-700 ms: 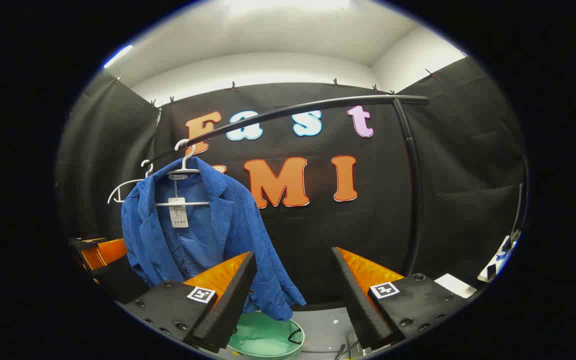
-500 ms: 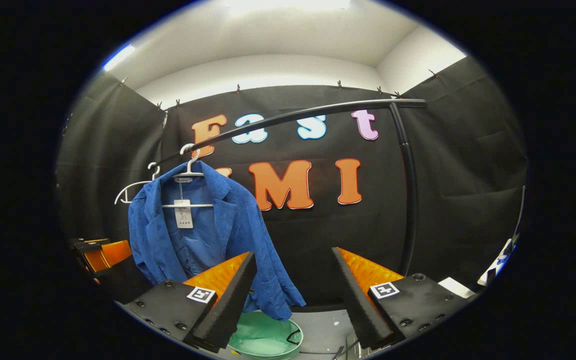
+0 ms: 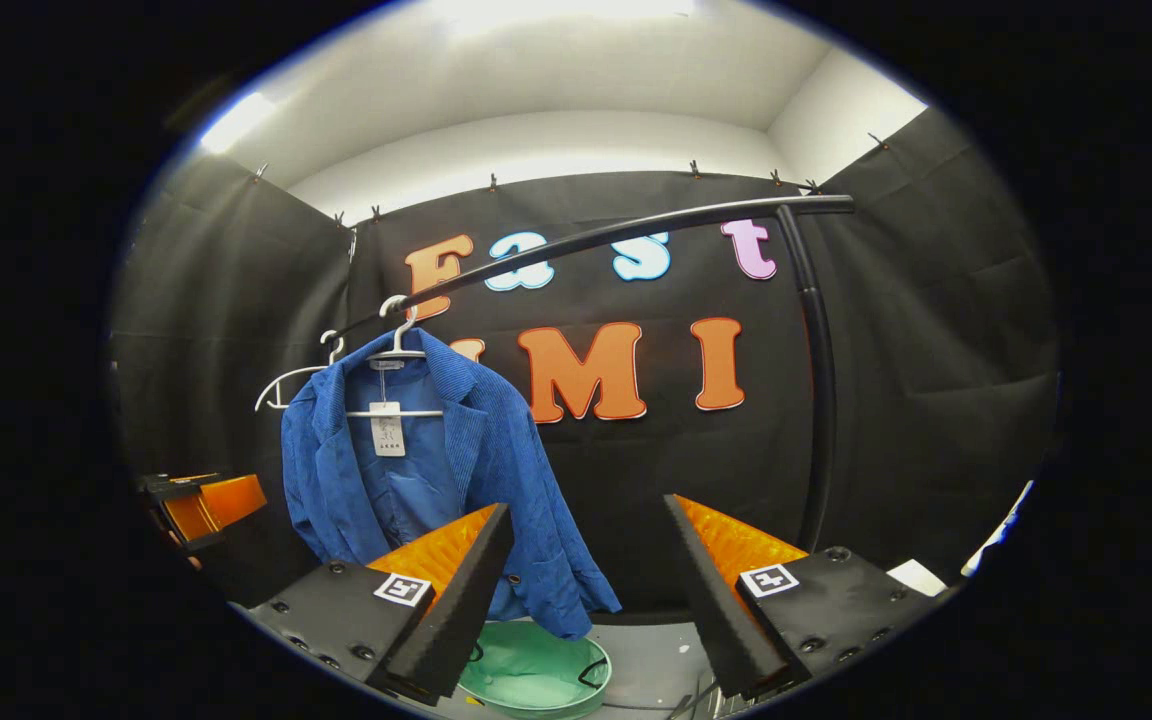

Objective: Grasp the clothes on the hanger with both hands and then place them into the laundry hamper below.

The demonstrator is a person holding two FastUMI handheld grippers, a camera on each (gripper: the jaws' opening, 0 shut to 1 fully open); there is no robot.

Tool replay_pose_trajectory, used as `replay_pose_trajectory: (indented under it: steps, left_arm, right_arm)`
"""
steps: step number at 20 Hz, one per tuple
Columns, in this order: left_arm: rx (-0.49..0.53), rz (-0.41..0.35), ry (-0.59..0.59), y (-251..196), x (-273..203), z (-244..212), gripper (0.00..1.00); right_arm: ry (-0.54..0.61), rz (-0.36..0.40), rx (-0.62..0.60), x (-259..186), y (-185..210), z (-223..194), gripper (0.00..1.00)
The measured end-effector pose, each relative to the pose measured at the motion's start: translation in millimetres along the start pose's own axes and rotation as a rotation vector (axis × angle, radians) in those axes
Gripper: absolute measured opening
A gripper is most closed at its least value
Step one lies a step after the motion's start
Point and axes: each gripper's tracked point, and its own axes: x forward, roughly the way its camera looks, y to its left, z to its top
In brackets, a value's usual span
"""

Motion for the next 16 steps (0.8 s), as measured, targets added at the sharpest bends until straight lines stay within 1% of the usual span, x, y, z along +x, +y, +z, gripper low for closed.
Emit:
replay_pose_trajectory:
  steps: [1,2,3,7,8,9,10,12,13,14,15,16]
  left_arm:
    - [0.0,0.008,0.003,2.2,-0.7,-0.3,0.95]
    - [0.001,0.01,0.008,3.2,-1.2,-1.3,0.98]
    - [0.003,0.011,0.013,4.2,-1.7,-1.0,0.95]
    - [0.007,-0.01,0.023,8.3,8.0,-0.1,0.95]
    - [0.004,-0.024,0.021,8.7,12.7,1.1,0.93]
    - [0.004,-0.034,0.023,9.3,17.3,1.2,0.93]
    - [0.005,-0.043,0.027,11.3,24.2,-1.0,0.92]
    - [0.006,-0.052,0.036,17.0,36.8,-3.2,0.92]
    - [0.0,-0.059,0.039,19.5,43.7,-3.9,0.93]
    - [-0.007,-0.067,0.043,21.2,49.2,-5.2,0.93]
    - [-0.011,-0.074,0.048,23.2,56.0,-6.4,0.93]
    - [-0.011,-0.078,0.052,26.8,62.9,-7.7,0.92]
  right_arm:
    - [0.003,0.007,-0.001,1.8,1.7,-1.3,0.97]
    - [0.008,0.011,-0.004,3.6,2.3,-2.6,0.97]
    - [0.012,0.014,-0.005,5.0,2.8,-3.8,0.97]
    - [0.017,-0.001,-0.012,12.6,5.9,-6.7,0.97]
    - [0.011,-0.011,-0.013,14.9,6.6,-5.9,0.9]
    - [0.009,-0.026,-0.015,17.8,7.2,-5.8,0.9]
    - [0.01,-0.038,-0.016,19.7,7.6,-7.1,0.97]
    - [0.007,-0.052,-0.018,24.4,14.3,-6.3,0.97]
    - [0.006,-0.054,-0.023,27.2,18.7,-6.7,0.89]
    - [0.006,-0.056,-0.029,29.9,23.0,-7.6,0.89]
    - [0.004,-0.056,-0.033,33.2,28.0,-7.9,0.97]
    - [0.001,-0.055,-0.037,37.9,35.3,-7.7,0.97]
